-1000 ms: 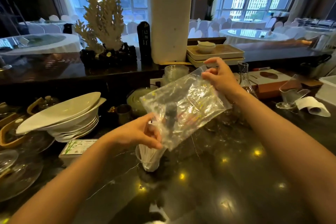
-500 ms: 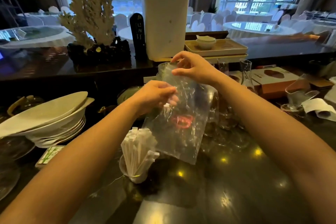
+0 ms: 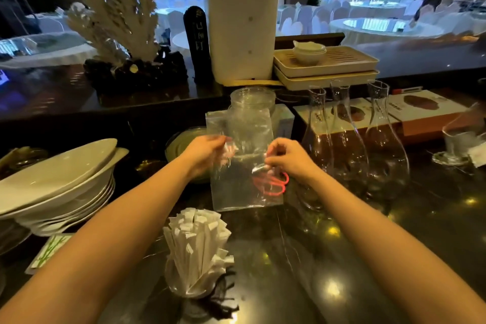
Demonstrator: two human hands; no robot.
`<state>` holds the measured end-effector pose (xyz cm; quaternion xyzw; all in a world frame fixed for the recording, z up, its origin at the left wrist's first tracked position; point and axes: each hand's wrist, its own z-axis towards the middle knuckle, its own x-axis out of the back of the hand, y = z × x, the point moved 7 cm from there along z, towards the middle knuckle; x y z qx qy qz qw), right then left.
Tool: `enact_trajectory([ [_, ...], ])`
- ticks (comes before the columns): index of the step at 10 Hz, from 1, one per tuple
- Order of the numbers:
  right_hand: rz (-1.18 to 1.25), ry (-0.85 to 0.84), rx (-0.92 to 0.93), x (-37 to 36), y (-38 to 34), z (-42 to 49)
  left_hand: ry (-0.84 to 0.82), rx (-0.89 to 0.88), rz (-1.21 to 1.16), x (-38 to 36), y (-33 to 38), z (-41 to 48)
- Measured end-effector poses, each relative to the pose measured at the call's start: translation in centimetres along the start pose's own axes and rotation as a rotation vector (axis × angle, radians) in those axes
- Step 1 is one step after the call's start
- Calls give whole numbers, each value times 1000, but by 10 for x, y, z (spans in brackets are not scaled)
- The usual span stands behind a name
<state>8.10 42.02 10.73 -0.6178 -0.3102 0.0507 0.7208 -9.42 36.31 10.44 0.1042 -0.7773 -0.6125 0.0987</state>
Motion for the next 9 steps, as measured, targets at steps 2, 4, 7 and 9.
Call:
enact_trajectory([
  [2,31,-61,-201,-41,70,6,-31,167,278,32,-62,27],
  [4,-156,-163,-340,-67,126,-6,7,265,385,42,-131,31],
  [7,-592,-244,-270,-85,128,-10,110,38,807,36,-138,30],
  [9,-724,-196,-248,-80,118,-18,75,-35,981,42,-127,24],
])
